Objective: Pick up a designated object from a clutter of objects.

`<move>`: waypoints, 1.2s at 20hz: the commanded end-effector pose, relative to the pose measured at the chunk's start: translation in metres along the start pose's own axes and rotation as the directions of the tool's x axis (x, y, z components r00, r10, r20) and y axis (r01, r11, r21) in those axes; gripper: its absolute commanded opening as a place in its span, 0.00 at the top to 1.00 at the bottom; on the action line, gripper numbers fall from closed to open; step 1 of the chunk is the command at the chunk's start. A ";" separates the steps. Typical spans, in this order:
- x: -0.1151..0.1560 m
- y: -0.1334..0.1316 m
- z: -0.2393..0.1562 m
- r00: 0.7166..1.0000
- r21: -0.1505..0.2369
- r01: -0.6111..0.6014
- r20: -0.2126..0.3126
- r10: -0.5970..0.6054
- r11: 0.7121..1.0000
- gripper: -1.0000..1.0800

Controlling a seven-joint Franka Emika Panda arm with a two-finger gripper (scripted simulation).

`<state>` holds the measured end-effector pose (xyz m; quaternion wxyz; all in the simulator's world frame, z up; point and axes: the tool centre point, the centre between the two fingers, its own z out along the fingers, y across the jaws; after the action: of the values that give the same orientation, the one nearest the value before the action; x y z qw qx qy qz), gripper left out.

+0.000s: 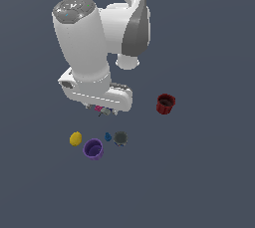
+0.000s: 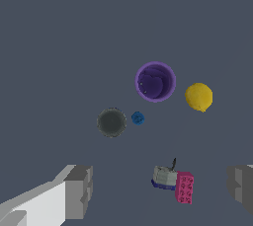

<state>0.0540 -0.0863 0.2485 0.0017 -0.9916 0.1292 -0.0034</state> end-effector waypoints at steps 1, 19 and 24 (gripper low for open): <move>0.013 0.019 0.023 0.997 0.004 -0.076 0.003 0.076 0.997 0.04; 0.053 0.135 0.160 0.885 -0.004 -0.465 0.004 0.465 0.885 0.04; 0.054 0.144 0.170 0.872 -0.007 -0.489 0.003 0.489 0.872 0.04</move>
<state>0.0701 -0.2371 0.0805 0.0002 -0.9280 0.3726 0.0007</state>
